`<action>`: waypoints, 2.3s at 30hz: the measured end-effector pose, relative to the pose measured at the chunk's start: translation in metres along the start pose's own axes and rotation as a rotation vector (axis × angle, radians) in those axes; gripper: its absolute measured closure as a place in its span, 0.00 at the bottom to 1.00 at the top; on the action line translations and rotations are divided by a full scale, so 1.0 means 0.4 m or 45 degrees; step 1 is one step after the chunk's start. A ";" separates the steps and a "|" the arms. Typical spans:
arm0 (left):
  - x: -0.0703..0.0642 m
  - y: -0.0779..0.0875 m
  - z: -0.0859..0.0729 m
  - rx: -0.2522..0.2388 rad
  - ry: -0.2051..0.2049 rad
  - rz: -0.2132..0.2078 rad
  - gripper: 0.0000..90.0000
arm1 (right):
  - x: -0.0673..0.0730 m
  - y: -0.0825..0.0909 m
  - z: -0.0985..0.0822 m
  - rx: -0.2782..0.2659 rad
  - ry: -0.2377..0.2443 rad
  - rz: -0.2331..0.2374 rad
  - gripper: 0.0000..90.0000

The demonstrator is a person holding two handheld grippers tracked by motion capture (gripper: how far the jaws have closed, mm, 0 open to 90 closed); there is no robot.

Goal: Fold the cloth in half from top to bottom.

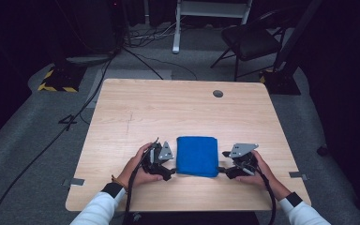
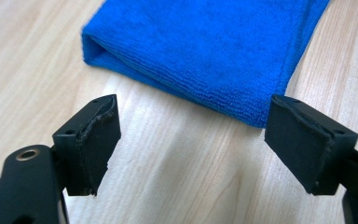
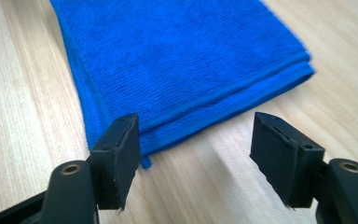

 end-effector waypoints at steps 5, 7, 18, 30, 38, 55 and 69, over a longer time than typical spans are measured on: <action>0.006 0.021 -0.005 -0.001 -0.006 0.033 0.21 | -0.016 0.026 0.001 -0.021 -0.011 -0.034 0.37; 0.011 0.029 -0.012 0.007 -0.003 0.052 0.21 | -0.022 0.035 0.000 -0.025 -0.012 -0.052 0.36; 0.043 0.078 -0.074 0.036 0.038 0.159 0.21 | -0.041 0.076 -0.034 0.001 -0.022 -0.137 0.34; 0.054 0.128 -0.138 0.054 0.098 0.211 0.21 | -0.066 0.134 -0.101 0.026 -0.089 -0.242 0.33; 0.056 0.149 -0.170 0.069 0.100 0.238 0.21 | -0.085 0.173 -0.159 0.055 -0.130 -0.317 0.33; 0.077 0.173 -0.243 0.077 0.186 0.286 0.21 | -0.099 0.221 -0.265 0.106 -0.226 -0.379 0.32; 0.097 0.184 -0.295 0.062 0.287 0.263 0.20 | -0.108 0.250 -0.346 0.069 -0.367 -0.389 0.31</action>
Point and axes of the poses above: each handheld gripper's, and its own axes: y roughly backward along the jaws, z roughly out of its top, x roughly to its left, the point moved 4 cm from there along -y, roughly forward along the jaws, and after that the axes turned 6 degrees about y, right-handed, at the moved point
